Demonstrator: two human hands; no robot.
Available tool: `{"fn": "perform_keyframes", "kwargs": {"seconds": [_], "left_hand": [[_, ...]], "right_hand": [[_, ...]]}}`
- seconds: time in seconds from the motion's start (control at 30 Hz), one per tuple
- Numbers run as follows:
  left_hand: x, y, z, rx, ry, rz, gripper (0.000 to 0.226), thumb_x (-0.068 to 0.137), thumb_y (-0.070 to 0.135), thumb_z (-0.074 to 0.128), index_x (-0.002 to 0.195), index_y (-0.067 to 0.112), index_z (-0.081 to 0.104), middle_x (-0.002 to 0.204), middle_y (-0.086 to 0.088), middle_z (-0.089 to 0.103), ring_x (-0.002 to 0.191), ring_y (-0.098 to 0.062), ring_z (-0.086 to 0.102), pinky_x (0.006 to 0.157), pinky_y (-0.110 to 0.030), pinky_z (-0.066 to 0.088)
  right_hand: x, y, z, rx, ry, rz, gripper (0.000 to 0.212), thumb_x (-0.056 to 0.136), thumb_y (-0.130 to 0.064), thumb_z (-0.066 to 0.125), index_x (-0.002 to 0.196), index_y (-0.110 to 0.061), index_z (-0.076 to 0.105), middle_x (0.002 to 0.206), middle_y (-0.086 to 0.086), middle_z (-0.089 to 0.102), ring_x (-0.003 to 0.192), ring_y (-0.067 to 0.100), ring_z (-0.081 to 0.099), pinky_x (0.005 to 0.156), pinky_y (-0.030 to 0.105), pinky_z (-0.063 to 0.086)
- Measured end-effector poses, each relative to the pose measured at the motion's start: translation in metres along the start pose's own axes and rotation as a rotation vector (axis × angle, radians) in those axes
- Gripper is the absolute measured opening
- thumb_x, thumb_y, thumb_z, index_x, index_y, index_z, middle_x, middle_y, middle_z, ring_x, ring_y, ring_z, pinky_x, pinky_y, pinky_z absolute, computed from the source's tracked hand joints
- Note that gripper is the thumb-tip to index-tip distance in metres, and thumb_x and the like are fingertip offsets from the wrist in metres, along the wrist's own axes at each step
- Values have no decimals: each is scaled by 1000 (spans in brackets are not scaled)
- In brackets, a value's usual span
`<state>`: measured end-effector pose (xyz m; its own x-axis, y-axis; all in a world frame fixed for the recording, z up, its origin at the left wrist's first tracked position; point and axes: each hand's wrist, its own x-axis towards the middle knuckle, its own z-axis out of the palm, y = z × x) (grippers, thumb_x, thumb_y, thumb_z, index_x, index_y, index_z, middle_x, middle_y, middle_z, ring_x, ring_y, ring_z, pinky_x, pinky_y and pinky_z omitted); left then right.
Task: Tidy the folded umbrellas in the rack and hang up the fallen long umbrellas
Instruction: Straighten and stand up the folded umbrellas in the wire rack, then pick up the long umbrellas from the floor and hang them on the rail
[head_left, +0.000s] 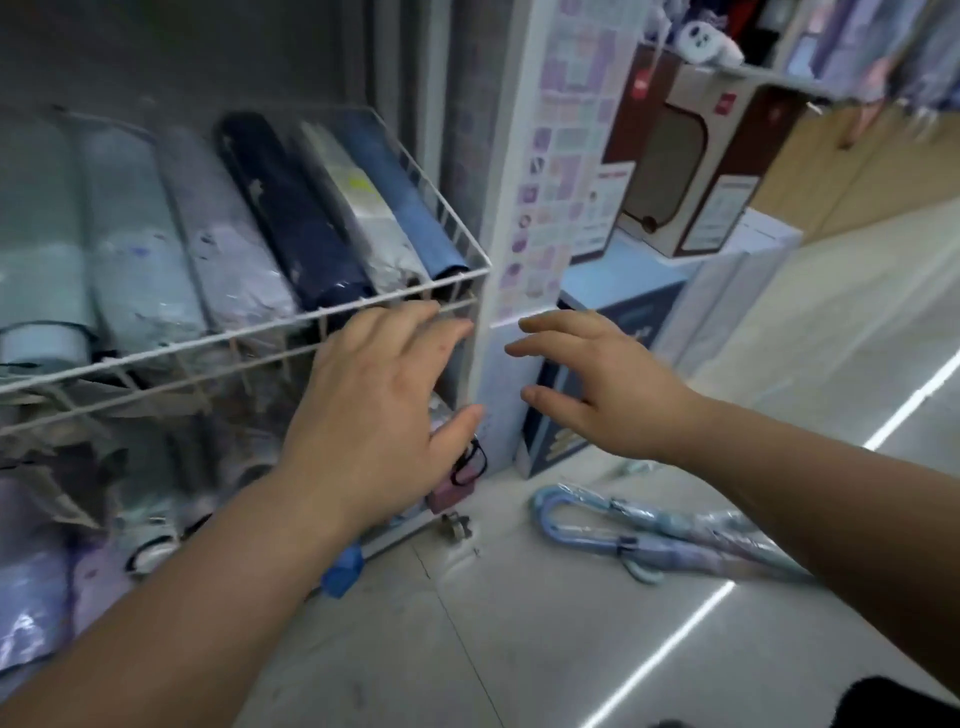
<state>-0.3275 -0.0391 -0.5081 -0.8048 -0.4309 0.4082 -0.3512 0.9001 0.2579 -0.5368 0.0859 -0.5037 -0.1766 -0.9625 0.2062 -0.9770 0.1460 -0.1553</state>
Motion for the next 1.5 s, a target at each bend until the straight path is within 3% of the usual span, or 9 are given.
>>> {"fn": "perform_keyframes", "kwargs": {"seconds": [0.27,0.63,0.8,0.9,0.97,1.07,1.2,1.37,1.5], "left_hand": [[6,30,87,-84,-156,86,63,83,58,52,134,22,57,134,-1,57,120,-26,50,99,-44,45],[81,91,271,-103,-600,-5,67,83,59,54,143,30,44,139,7,48,127,-21,46,107,-37,41],[94,121,362,-91,-832,-84,64,87,61,57,144,36,41,141,8,46,130,-19,44,107,-38,42],[93,133,401,-76,-967,-119,65,89,56,58,147,34,40,150,8,39,134,-17,44,104,-34,43],[90,138,422,-89,-1034,-146,63,89,54,59,146,33,41,152,8,38,133,-17,46,102,-32,44],[84,145,446,-113,-1103,-150,66,92,52,59,150,30,36,155,5,35,131,-20,50,104,-32,42],[77,150,473,-182,-1153,-149,77,92,52,60,157,30,24,164,3,22,142,-20,40,112,-31,36],[59,149,495,-143,-1296,-117,85,95,55,56,161,29,10,169,4,1,154,-17,17,121,-30,22],[49,148,500,-133,-1274,-109,92,93,56,57,161,26,4,169,7,-9,154,-17,15,121,-31,23]], "right_hand": [[-28,77,39,-163,-233,-6,45,91,-44,62,131,-25,64,140,4,56,122,29,55,103,46,46],[-104,273,156,31,-523,394,51,91,-51,60,139,-33,54,142,-1,54,128,27,51,107,41,42],[-162,331,216,171,-467,642,50,90,-49,63,137,-34,56,136,0,57,124,28,51,104,38,43],[-200,351,248,178,-382,728,39,86,-40,65,123,-31,67,116,2,64,110,30,57,92,35,47],[-220,359,262,155,-352,732,35,81,-42,61,111,-29,73,99,2,63,98,32,60,81,34,46],[-246,367,275,32,-305,689,42,73,-48,59,109,-31,72,96,0,61,92,31,60,77,37,48],[-263,385,283,-47,-238,862,53,73,-48,73,122,-30,63,115,2,62,108,32,56,93,43,41],[-280,404,294,-45,-329,875,43,91,-40,60,133,-34,55,123,1,59,118,32,52,110,46,28],[-272,406,298,-48,-407,880,45,95,-34,51,140,-34,44,128,3,56,126,32,47,116,50,20]]}}
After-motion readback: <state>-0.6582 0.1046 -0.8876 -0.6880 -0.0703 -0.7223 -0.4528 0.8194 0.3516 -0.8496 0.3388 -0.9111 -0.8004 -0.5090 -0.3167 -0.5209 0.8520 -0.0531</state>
